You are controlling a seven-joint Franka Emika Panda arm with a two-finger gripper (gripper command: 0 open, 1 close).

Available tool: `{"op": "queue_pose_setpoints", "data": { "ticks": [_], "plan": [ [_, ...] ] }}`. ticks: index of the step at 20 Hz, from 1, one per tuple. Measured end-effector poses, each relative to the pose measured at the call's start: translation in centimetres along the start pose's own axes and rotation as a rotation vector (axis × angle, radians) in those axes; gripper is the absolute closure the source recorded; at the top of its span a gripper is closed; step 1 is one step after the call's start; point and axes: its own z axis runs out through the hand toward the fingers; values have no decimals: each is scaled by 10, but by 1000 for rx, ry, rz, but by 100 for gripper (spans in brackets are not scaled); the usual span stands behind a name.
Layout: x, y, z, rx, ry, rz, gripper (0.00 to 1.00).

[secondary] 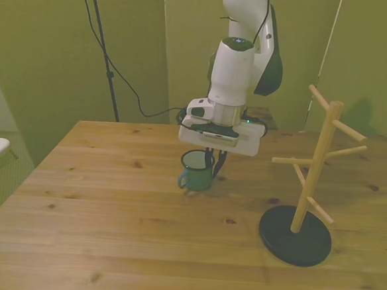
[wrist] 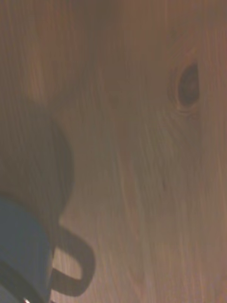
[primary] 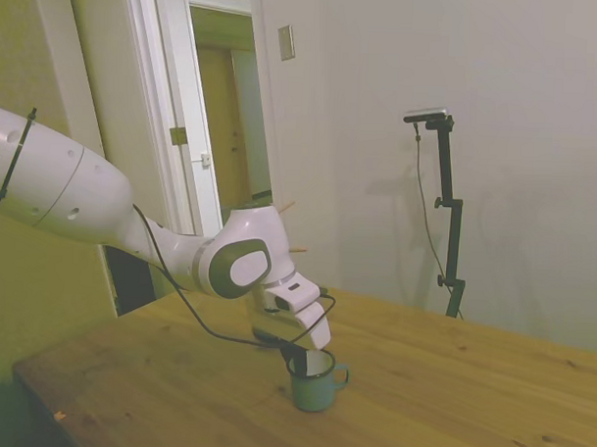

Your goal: Unload the mug

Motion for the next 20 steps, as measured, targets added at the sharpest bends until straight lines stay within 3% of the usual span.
{"op": "queue_pose_setpoints", "data": {
  "ticks": [7, 10, 14, 20],
  "plan": [
    [1, 7, -45, -6, 7, -16, 0],
    [-9, -4, -83, 47, -6, -53, 0],
    [-53, -51, -120, 126, -67, -176, 0],
    [-133, -128, -132, 134, -115, -358, 0]
  ]
}}
